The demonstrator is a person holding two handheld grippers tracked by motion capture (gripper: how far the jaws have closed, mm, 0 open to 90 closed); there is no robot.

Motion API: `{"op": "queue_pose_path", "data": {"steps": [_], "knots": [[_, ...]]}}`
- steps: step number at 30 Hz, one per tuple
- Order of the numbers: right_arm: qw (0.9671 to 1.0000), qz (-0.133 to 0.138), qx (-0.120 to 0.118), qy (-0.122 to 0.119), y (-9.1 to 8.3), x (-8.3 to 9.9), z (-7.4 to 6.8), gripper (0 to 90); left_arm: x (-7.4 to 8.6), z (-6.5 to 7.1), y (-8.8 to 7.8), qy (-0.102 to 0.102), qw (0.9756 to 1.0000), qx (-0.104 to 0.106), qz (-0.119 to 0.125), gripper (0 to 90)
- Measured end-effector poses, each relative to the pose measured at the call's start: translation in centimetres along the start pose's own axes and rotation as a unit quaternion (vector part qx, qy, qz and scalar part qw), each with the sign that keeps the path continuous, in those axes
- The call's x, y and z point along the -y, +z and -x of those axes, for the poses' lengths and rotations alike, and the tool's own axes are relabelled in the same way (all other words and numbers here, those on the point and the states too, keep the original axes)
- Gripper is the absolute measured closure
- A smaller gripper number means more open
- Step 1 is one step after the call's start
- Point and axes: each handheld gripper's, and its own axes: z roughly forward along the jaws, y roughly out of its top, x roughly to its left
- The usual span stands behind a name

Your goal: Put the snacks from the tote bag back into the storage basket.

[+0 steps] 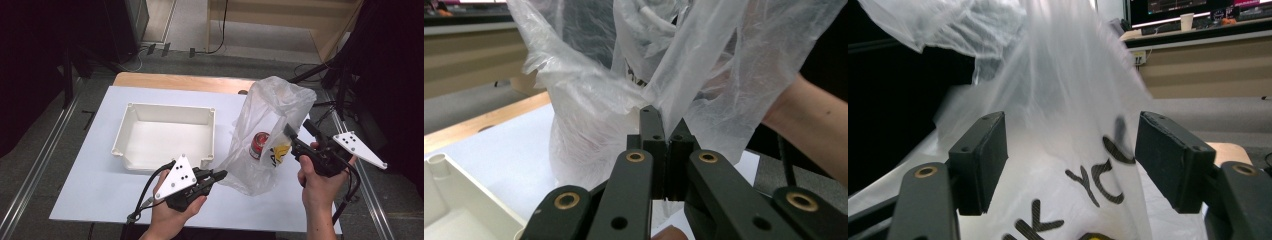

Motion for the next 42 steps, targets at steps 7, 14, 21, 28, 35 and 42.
{"op": "queue_pose_path", "data": {"steps": [7, 14, 21, 28, 35, 42], "knots": [[0.9998, 0.019, -0.007, -0.005, -0.7, -1.2, -0.2, 31.8, 0.4, -0.2, 0.7, -0.002, 0.9999, 0.004, -0.011, 90.0], [0.999, 0.031, -0.027, -0.017, -1.0, -2.7, -1.6, 26.5, 0.6, -0.3, 1.2, -0.003, 0.9998, 0.003, -0.019, 90.0], [0.9986, 0.031, -0.034, -0.027, 0.2, -3.9, -2.9, 23.0, 1.0, 0.0, 1.7, 0.001, 0.9996, 0.007, -0.028, 90.0], [0.9976, 0.001, -0.06, -0.035, 2.4, -3.8, -3.3, 47.4, 1.4, 0.1, 2.0, 0.004, 0.9993, 0.01, -0.035, 90.0], [0.9974, -0.026, -0.065, -0.018, 3.8, -2.5, -1.9, 88.7, 2.8, -0.5, 2.2, -0.006, 0.9988, 0.008, -0.049, 90.0], [0.9986, -0.041, -0.029, -0.017, 4.3, -0.7, -0.1, 90.0, 4.7, -1.2, 2.5, -0.025, 0.9977, 0.001, -0.062, 90.0]]}}
